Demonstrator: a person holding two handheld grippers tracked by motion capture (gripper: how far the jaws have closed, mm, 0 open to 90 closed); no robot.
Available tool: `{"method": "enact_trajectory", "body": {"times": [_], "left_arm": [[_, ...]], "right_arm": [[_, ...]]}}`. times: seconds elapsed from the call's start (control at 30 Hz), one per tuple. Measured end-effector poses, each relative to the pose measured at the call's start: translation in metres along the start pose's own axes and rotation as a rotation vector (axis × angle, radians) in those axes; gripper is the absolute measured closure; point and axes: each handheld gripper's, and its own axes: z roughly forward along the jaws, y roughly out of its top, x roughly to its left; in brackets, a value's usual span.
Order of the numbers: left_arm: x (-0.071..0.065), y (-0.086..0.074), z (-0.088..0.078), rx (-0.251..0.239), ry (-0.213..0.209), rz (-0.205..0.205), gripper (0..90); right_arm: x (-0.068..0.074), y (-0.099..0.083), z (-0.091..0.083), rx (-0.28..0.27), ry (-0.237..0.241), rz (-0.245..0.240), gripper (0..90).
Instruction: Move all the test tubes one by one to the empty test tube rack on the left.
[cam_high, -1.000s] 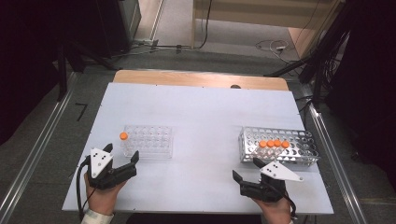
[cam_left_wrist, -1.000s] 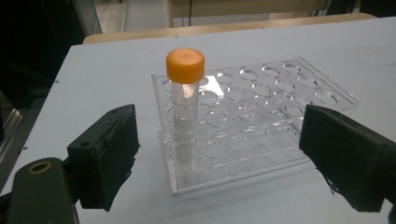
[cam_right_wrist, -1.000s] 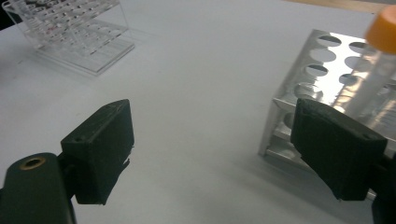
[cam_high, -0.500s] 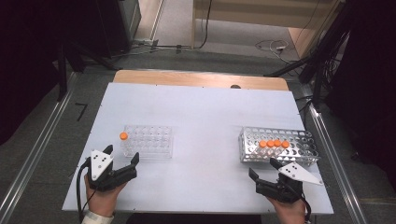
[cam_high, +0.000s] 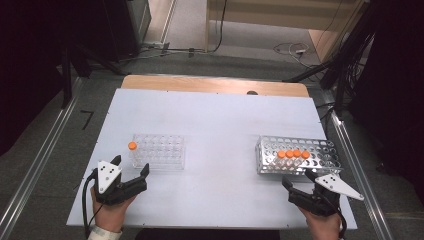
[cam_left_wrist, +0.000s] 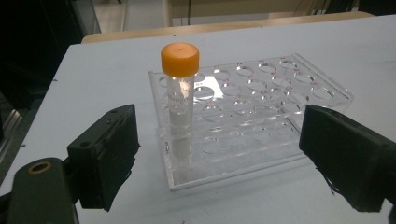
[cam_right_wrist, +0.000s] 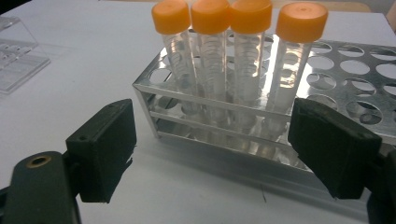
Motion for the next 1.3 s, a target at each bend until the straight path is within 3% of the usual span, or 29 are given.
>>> {"method": "enact_trajectory", "body": {"times": [0.4, 0.67, 0.93, 1.1, 1.3], "left_arm": [[-0.001, 0.0, 0.0, -0.001, -0.002, 0.001, 12.2], [-0.001, 0.0, 0.0, -0.001, 0.0, 0.003, 12.2], [0.0, 0.0, 0.0, -0.003, 0.002, -0.002, 12.3], [0.0, 0.0, 0.0, -0.004, 0.0, -0.001, 12.4], [-0.001, 0.0, 0.0, -0.007, 0.0, 0.0, 12.4]], "right_arm": [[-0.014, 0.0, 0.004, -0.019, -0.085, 0.009, 20.8], [-0.022, 0.004, 0.011, -0.043, -0.138, 0.016, 33.9], [-0.026, 0.005, 0.017, -0.042, -0.163, 0.021, 46.9], [-0.026, 0.006, 0.02, -0.039, -0.148, 0.021, 55.9], [-0.026, 0.007, 0.023, -0.033, -0.142, 0.022, 59.2]]}}
